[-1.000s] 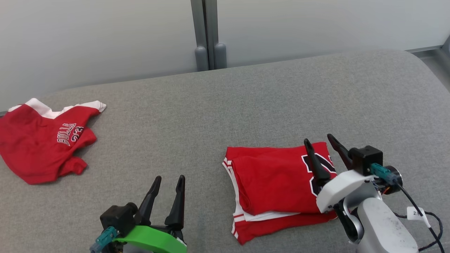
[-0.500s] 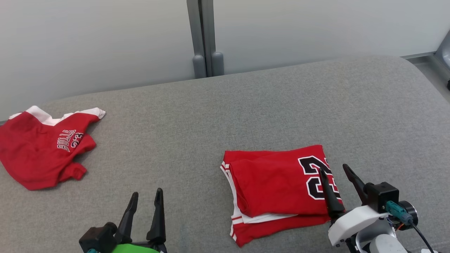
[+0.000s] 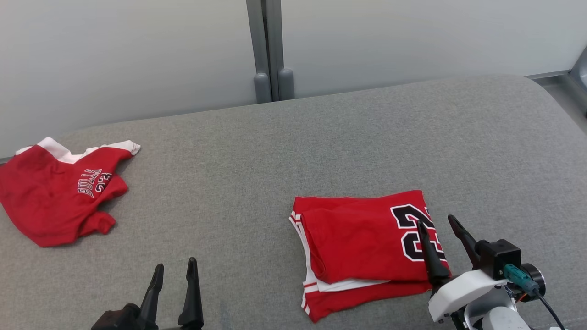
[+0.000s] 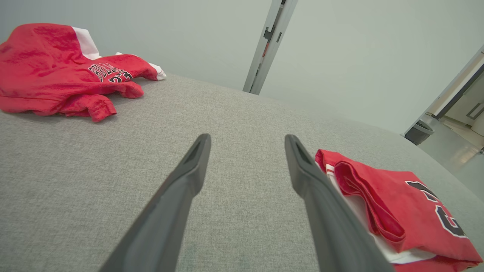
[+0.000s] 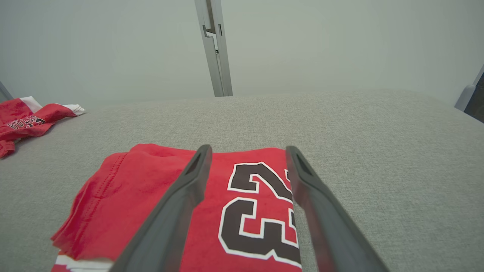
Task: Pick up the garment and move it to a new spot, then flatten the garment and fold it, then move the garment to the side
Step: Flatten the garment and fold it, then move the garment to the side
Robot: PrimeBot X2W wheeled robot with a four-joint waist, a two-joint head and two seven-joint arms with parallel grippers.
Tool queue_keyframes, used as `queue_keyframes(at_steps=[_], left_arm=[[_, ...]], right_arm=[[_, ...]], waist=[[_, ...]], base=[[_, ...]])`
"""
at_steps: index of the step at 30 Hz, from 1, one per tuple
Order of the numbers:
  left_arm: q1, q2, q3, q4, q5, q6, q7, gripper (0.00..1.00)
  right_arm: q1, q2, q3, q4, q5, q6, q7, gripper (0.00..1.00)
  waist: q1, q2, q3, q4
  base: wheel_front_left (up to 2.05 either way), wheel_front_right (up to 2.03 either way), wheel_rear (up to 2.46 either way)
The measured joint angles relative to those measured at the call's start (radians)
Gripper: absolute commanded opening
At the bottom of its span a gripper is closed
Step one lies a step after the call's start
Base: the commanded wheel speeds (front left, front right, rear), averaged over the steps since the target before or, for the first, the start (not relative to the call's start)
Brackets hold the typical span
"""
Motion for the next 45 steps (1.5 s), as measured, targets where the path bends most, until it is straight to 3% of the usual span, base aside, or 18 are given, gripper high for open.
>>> queue_keyframes(at_steps=[15,22,26,30,37,45], left_arm=[[0.0,-0.001,-0.003,0.006,-0.002,0.007,0.0,1.0],[-0.009,-0.001,-0.008,0.015,0.001,0.007,0.0,1.0],[-0.021,-0.001,-0.01,0.018,0.002,0.006,0.0,1.0],[-0.023,-0.001,-0.009,0.02,0.006,0.006,0.0,1.0],[-0.033,-0.001,0.003,0.017,0.008,0.005,0.0,1.0],[-0.069,-0.001,0.002,0.017,0.015,0.002,0.0,1.0]], right_arm=[[-0.017,0.0,0.0,0.025,0.0,0.0,-0.006,1.0],[-0.087,0.0,-0.025,0.057,-0.061,0.0,0.011,1.0],[-0.14,-0.01,-0.047,0.091,-0.121,0.0,0.077,1.0],[-0.167,-0.061,-0.047,0.141,-0.13,0.0,0.184,1.0],[-0.187,-0.137,0.02,0.194,0.004,0.0,0.392,1.0],[-0.238,-0.178,0.095,0.249,0.143,0.0,0.473,1.0]], waist=[[0.0,0.0,-0.004,-0.003],[0.0,0.0,0.0,0.002],[0.0,0.0,0.004,0.014],[0.0,0.0,0.01,0.031],[0.0,0.0,0.041,0.055],[0.0,0.0,0.093,0.064]], base=[[0.0,0.0,0.0],[0.0,0.0,0.0],[0.0,0.0,0.0],[0.0,0.0,0.0],[0.0,0.0,0.0],[0.0,0.0,0.0]])
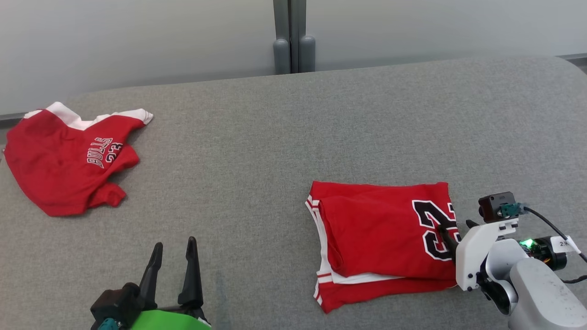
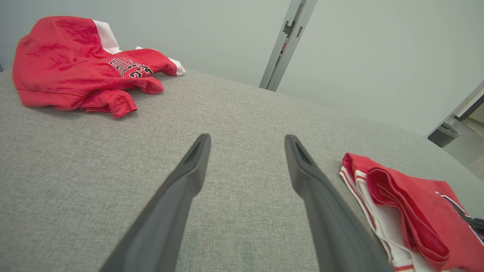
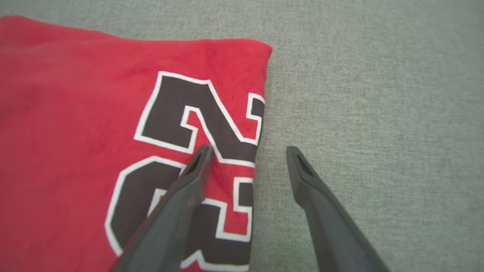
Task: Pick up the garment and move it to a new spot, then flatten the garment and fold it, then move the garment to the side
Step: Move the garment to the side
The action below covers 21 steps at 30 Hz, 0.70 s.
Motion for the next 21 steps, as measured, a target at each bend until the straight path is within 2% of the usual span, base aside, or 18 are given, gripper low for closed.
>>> queue_keyframes(at_steps=[6,7,8,9,11,12,13,21], left_arm=[[-0.014,0.0,0.0,0.003,0.001,-0.004,0.0,1.0],[-0.015,0.0,0.0,0.003,0.001,-0.004,0.0,1.0],[-0.015,0.0,0.0,0.003,0.001,-0.004,0.0,1.0],[-0.016,0.0,0.0,0.004,0.002,-0.004,0.0,1.0],[-0.02,0.0,-0.001,0.005,0.003,-0.004,0.0,1.0],[-0.025,0.0,-0.003,0.006,0.005,-0.004,0.0,1.0],[-0.03,0.0,-0.006,0.006,0.008,-0.005,0.0,1.0],[-0.069,0.0,-0.043,0.006,0.019,-0.012,0.0,1.0]], right_arm=[[-0.036,-0.012,0.074,0.034,0.06,0.0,0.031,1.0],[-0.042,-0.015,0.084,0.037,0.067,0.0,0.033,0.82],[-0.049,-0.017,0.093,0.041,0.073,0.0,0.034,0.49],[-0.054,-0.019,0.102,0.045,0.079,0.0,0.032,0.35],[-0.067,-0.021,0.119,0.052,0.086,0.0,0.024,0.16],[-0.074,-0.021,0.125,0.057,0.088,0.0,0.015,0.04],[-0.083,-0.021,0.128,0.062,0.088,0.0,0.005,0.0],[-0.164,-0.04,0.086,0.107,0.096,0.0,-0.092,0.0]], waist=[[0.0,0.0,0.03,0.011],[0.0,0.0,0.033,0.012],[0.0,0.0,0.036,0.013],[0.0,0.0,0.038,0.014],[0.0,0.0,0.042,0.014],[0.0,0.0,0.044,0.013],[0.0,0.0,0.046,0.011],[0.0,0.0,0.06,-0.027]], base=[[0.0,0.0,0.0],[0.0,0.0,0.0],[0.0,0.0,0.0],[0.0,0.0,0.0],[0.0,0.0,0.0],[0.0,0.0,0.0],[0.0,0.0,0.0],[0.0,0.0,0.0]])
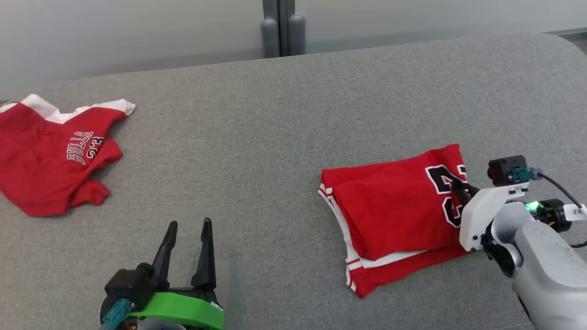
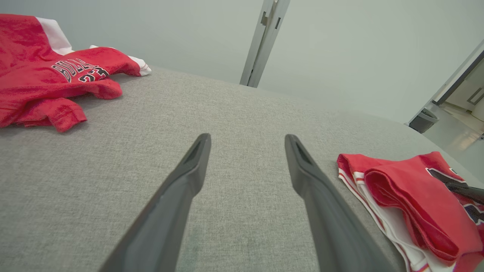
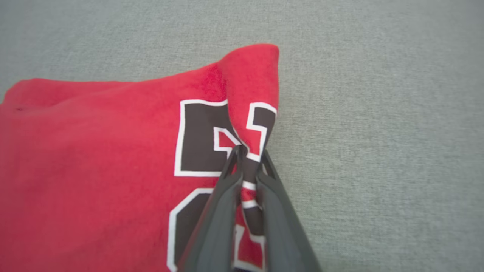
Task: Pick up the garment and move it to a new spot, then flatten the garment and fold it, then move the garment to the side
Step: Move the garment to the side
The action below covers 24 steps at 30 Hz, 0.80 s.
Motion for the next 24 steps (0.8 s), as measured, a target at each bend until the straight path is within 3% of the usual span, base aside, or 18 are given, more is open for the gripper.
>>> queue_keyframes(at_steps=[13,24], left_arm=[[-0.069,-0.001,-0.051,0.007,0.043,-0.01,0.0,1.0],[-0.124,0.012,-0.103,0.036,0.065,-0.015,0.0,1.0]], right_arm=[[-0.076,-0.043,-0.156,0.067,-0.033,0.0,-0.108,0.0],[-0.129,-0.012,-0.182,0.104,-0.056,0.0,-0.161,0.0]], waist=[[0.0,0.0,0.057,-0.173],[0.0,0.0,0.141,-0.32]], base=[[0.0,0.0,0.0],[0.0,0.0,0.0]])
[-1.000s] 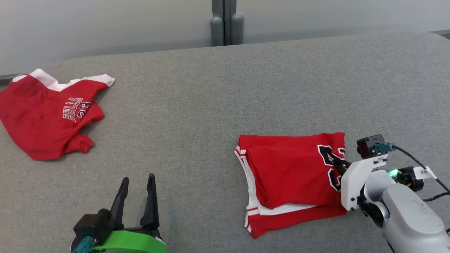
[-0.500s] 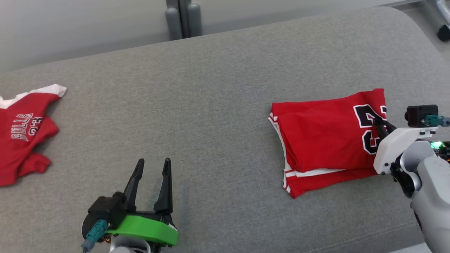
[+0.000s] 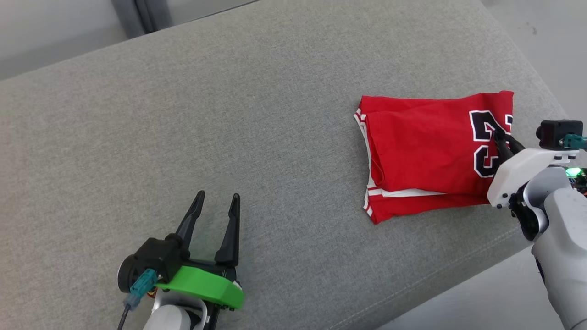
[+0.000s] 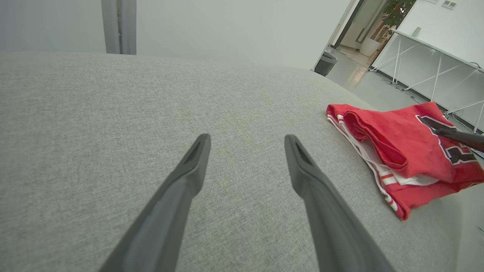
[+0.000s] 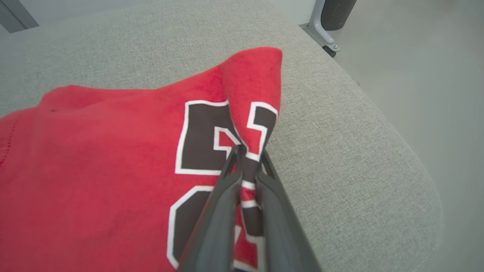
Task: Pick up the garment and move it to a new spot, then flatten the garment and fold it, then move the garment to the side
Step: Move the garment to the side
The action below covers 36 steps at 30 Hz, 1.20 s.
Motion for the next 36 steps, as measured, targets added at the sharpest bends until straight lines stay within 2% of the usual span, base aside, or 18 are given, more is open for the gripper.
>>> queue_keyframes(at_steps=[7,17,23,31,32,33,34,36], left_arm=[[-0.012,0.012,-0.021,0.001,0.0,0.0,0.0,1.0],[-0.034,0.02,-0.002,-0.025,-0.001,0.0,0.0,1.0],[-0.049,0.022,0.003,-0.042,0.003,0.0,0.0,1.0],[-0.066,0.033,0.003,-0.063,0.005,0.0,0.0,1.0],[-0.068,0.036,0.003,-0.067,0.006,0.0,0.0,1.0],[-0.069,0.039,0.002,-0.069,0.006,-0.001,0.0,1.0],[-0.071,0.04,0.003,-0.071,0.007,-0.001,0.0,1.0],[-0.074,0.042,0.003,-0.074,0.011,-0.001,0.0,1.0]], right_arm=[[-0.07,0.006,0.023,0.02,-0.023,0.0,-0.017,0.0],[-0.307,-0.009,0.082,0.038,-0.049,0.0,0.017,0.0],[-0.425,-0.076,0.039,0.114,-0.069,0.0,0.018,0.0],[-0.488,-0.191,-0.051,0.228,-0.122,0.0,-0.026,0.0],[-0.494,-0.204,-0.066,0.244,-0.129,0.0,-0.04,0.19],[-0.5,-0.214,-0.078,0.258,-0.14,0.0,-0.059,0.49],[-0.503,-0.219,-0.085,0.266,-0.148,0.0,-0.077,1.0],[-0.507,-0.216,-0.105,0.286,-0.163,0.0,-0.131,1.0]], waist=[[0.0,0.0,0.048,-0.018],[0.0,0.0,0.081,0.051],[0.0,0.0,0.114,0.103],[0.0001,0.0,0.17,0.16],[0.0001,0.0,0.179,0.165],[0.0,0.0,0.188,0.17],[0.0001,0.0,0.194,0.173],[0.0001,0.0,0.209,0.181]], base=[[0.0,0.0,0.0],[0.0,0.0,0.0],[0.0,0.0,0.0],[0.0,0.0,0.0],[0.0,0.0,0.0],[0.0,0.0,0.0],[0.0,0.0,0.0],[0.0,0.0,0.0]])
